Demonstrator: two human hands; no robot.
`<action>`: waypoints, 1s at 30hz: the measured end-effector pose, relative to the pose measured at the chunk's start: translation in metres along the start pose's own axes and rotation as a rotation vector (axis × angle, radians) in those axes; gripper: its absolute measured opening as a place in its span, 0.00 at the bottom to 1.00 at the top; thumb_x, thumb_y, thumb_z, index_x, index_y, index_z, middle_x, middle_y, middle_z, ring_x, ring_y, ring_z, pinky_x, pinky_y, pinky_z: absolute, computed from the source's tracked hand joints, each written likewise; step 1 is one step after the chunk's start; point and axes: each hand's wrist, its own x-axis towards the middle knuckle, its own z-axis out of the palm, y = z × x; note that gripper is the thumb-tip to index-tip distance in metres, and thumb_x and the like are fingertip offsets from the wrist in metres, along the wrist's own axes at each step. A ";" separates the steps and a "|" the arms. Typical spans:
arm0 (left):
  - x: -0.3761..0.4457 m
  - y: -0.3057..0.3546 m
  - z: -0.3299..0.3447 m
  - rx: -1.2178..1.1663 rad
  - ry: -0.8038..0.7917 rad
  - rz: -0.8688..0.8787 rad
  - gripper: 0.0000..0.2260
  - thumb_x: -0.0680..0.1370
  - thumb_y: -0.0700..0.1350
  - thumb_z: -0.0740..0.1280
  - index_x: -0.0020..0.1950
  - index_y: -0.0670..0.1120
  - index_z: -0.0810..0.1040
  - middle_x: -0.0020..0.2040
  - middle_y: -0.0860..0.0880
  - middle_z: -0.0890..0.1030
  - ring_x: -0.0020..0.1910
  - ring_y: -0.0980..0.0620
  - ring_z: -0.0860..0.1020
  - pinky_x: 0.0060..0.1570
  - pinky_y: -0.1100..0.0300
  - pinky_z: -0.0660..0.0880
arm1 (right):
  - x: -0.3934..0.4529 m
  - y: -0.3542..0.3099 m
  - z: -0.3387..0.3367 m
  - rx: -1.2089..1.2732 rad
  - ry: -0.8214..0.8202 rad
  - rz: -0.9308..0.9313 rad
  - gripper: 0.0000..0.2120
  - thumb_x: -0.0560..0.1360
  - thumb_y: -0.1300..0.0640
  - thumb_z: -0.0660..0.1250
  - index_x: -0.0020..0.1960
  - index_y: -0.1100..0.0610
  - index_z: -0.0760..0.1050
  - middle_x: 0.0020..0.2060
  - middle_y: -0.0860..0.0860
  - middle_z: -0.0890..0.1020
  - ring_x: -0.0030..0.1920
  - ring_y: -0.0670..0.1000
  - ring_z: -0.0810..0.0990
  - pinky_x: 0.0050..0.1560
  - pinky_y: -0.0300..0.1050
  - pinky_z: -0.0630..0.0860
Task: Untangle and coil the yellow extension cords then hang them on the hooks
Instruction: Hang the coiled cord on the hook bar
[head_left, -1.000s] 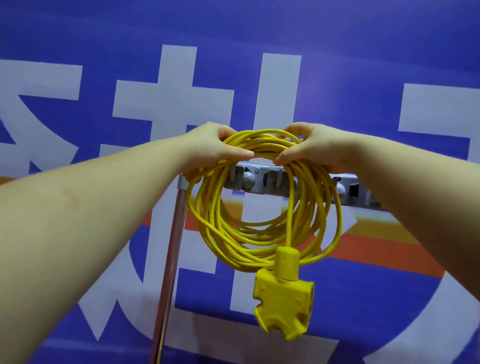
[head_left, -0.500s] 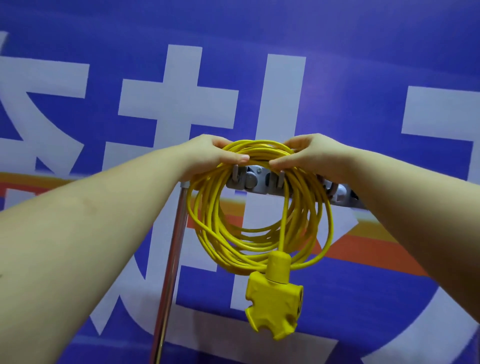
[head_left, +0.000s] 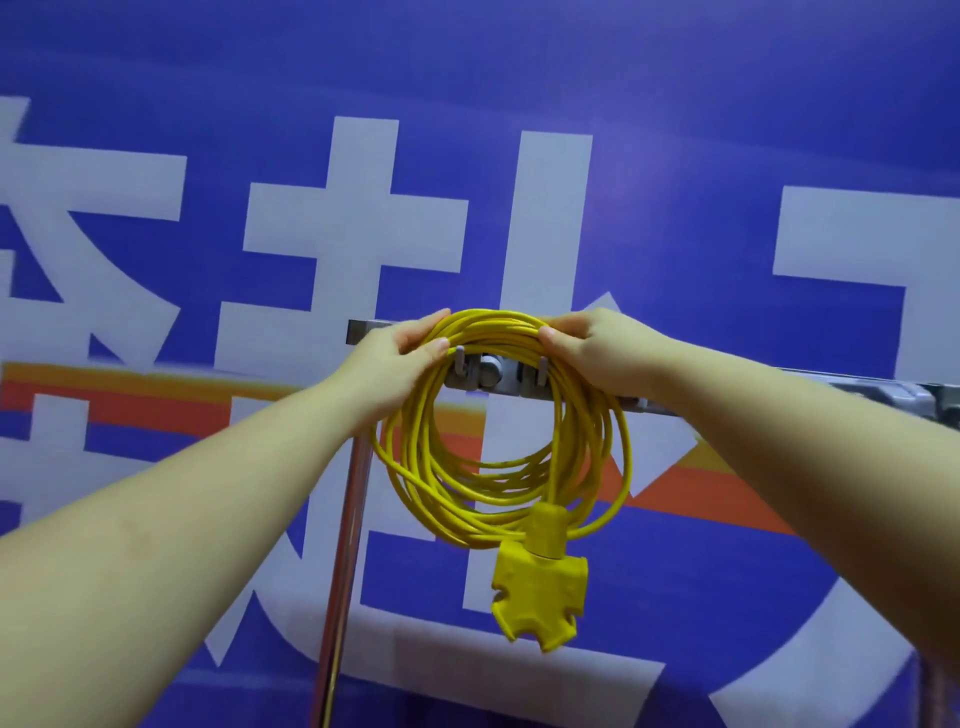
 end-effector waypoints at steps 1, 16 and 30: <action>-0.003 0.001 0.001 0.047 -0.001 0.007 0.20 0.81 0.47 0.58 0.74 0.53 0.62 0.71 0.51 0.69 0.70 0.51 0.66 0.63 0.61 0.65 | -0.003 -0.001 0.001 -0.036 -0.005 0.003 0.20 0.81 0.45 0.50 0.68 0.49 0.69 0.47 0.50 0.82 0.47 0.49 0.79 0.44 0.40 0.73; -0.014 0.056 -0.003 0.756 -0.230 -0.063 0.31 0.80 0.58 0.54 0.77 0.47 0.46 0.78 0.46 0.50 0.76 0.45 0.52 0.72 0.50 0.56 | -0.036 -0.016 -0.004 -0.378 -0.074 0.044 0.39 0.76 0.35 0.55 0.77 0.51 0.42 0.74 0.53 0.61 0.72 0.57 0.62 0.70 0.58 0.63; -0.132 0.104 0.123 1.000 -0.382 0.478 0.29 0.79 0.58 0.55 0.76 0.47 0.53 0.77 0.46 0.57 0.74 0.49 0.57 0.71 0.55 0.56 | -0.188 0.043 0.000 -0.463 -0.062 0.157 0.35 0.74 0.38 0.61 0.75 0.51 0.54 0.71 0.53 0.65 0.70 0.56 0.65 0.67 0.51 0.65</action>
